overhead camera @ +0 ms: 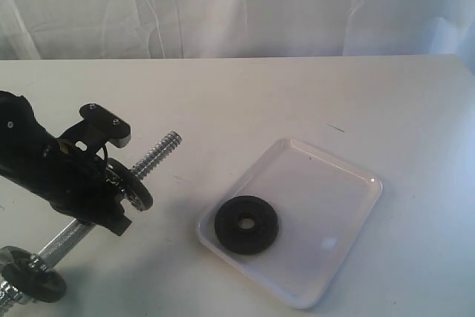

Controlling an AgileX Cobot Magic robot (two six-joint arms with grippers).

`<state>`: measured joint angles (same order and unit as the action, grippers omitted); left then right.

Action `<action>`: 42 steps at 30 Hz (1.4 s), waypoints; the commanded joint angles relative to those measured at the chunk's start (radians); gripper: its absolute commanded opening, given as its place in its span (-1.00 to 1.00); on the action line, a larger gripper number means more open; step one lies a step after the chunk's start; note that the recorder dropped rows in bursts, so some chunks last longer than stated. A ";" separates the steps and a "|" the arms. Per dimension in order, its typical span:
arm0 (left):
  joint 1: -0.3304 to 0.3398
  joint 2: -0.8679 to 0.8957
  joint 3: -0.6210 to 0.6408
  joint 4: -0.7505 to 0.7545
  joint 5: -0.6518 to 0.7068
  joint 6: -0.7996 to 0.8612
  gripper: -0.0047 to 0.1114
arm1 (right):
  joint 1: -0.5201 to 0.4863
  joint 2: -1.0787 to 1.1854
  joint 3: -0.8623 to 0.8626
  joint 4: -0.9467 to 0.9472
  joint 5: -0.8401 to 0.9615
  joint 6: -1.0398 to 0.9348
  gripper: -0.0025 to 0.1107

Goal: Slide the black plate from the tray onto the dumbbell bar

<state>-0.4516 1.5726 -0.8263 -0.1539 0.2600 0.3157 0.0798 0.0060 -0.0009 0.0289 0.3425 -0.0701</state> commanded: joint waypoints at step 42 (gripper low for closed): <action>0.000 -0.037 -0.025 -0.015 -0.049 0.005 -0.92 | 0.058 0.500 -0.574 0.045 -0.045 0.265 -0.96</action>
<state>-0.4516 1.5726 -0.8285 -0.1539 0.2645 0.3195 0.1041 0.3566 -0.4339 0.0957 0.1210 0.3162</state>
